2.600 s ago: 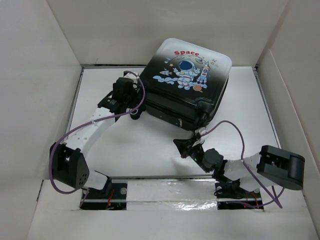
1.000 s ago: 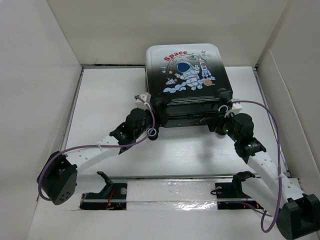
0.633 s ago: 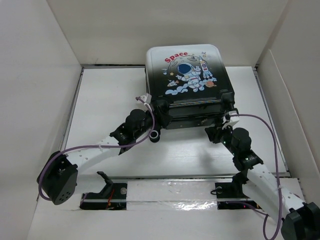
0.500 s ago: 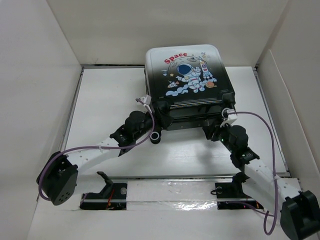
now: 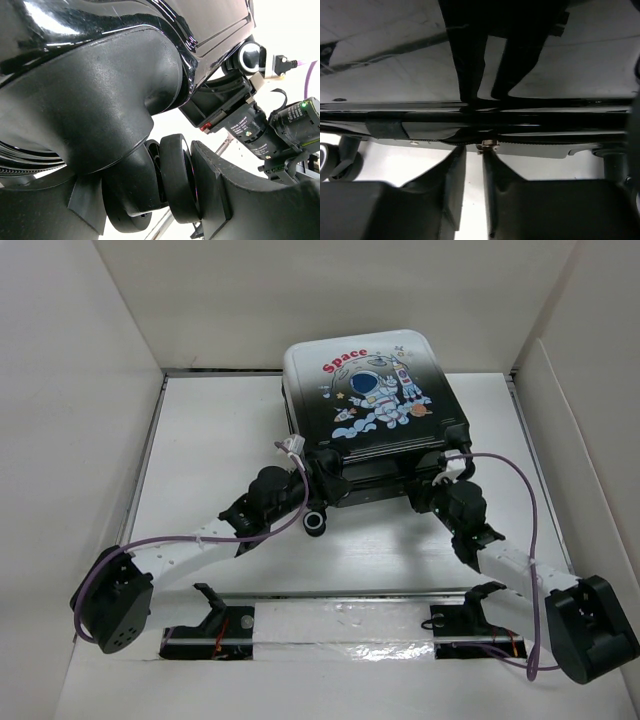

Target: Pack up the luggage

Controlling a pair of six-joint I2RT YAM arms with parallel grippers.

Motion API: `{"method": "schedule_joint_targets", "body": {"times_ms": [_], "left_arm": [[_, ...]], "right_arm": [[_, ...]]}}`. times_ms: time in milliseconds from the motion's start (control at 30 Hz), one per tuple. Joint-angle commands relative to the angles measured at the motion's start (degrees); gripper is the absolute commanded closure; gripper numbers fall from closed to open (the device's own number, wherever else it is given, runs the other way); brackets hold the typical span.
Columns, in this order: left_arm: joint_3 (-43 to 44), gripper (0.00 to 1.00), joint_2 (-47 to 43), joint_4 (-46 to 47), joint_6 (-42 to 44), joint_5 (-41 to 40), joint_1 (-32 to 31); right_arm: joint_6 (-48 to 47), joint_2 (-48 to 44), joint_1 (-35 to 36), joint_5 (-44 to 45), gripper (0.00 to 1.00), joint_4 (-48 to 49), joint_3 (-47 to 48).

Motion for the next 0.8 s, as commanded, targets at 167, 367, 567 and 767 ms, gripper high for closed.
{"method": "schedule_joint_targets", "body": {"times_ms": [167, 367, 567, 767], "left_arm": [[1.05, 1.00, -3.87, 10.57, 7.47, 11.45, -2.84], [3.06, 1.00, -2.73, 11.63, 6.41, 11.80, -2.84], [5.17, 1.00, -1.94, 12.78, 5.88, 10.58, -2.84], [7.99, 1.00, 0.70, 15.05, 4.48, 12.07, -2.84]], "right_arm": [[0.94, -0.38, -0.63, 1.21, 1.00, 13.06, -0.21], [2.79, -3.19, 6.04, 4.09, 1.00, 12.89, -3.20], [4.20, -7.83, 14.49, 13.95, 1.00, 6.04, -3.99], [5.16, -6.19, 21.24, 11.31, 1.00, 6.72, -2.41]]}}
